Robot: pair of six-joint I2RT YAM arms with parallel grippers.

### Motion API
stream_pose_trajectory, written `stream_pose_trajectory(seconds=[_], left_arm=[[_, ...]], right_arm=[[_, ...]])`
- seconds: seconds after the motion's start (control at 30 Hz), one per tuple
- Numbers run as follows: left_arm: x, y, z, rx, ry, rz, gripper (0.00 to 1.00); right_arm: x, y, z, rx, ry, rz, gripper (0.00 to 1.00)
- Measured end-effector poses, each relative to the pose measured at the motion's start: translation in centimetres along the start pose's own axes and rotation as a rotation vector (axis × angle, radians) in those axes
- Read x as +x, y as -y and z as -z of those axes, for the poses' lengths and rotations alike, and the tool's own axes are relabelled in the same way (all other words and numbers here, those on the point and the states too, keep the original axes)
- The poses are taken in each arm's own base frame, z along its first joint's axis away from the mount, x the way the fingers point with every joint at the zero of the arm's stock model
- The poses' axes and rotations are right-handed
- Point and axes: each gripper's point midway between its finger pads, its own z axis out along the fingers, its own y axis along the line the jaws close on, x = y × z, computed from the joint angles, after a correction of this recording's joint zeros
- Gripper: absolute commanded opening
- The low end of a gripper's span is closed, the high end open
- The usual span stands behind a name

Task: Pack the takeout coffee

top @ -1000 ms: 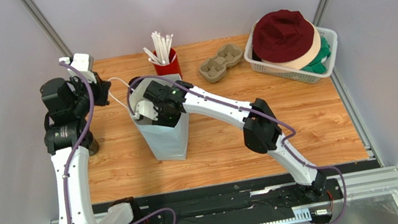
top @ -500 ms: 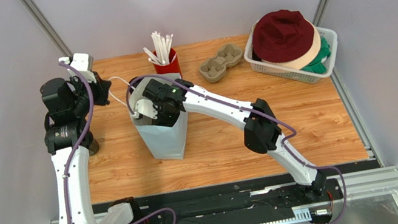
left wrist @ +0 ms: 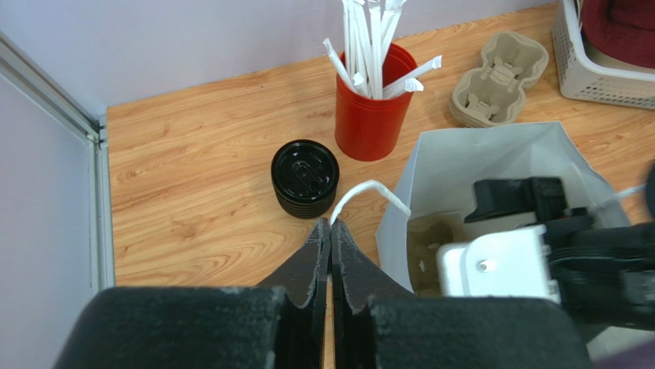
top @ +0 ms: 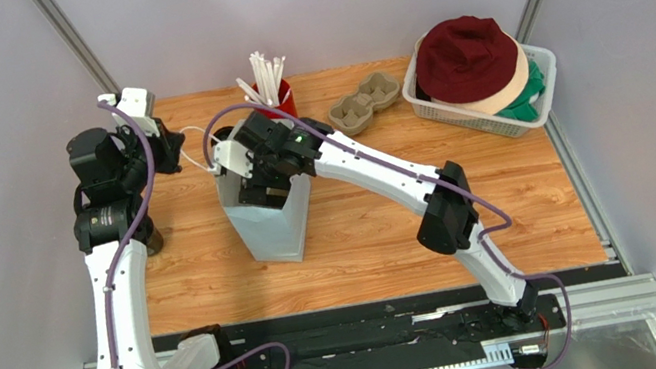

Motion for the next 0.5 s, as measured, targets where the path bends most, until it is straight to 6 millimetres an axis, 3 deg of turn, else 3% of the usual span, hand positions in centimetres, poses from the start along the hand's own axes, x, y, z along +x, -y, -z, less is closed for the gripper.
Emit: stream_pose_trajectory(seconds=[0.23,0.4,0.5], left_arm=[[0.1,0.0,-0.1,0.004,-0.004,0.001,0.07],[0.2,0.0,-0.2,0.005,-0.007,0.0,0.17],[0.3,-0.1,-0.3,0.006,-0.011,-0.004,0.27]], right_arm=[[-4.2,2.9,5.7,0.125,0.174,-0.039,0.94],[-7.1,4.7,12.3,0.211,0.325,-0.065,0.94],[-7.8,5.2,16.5,0.254,0.401,-0.066,0.93]])
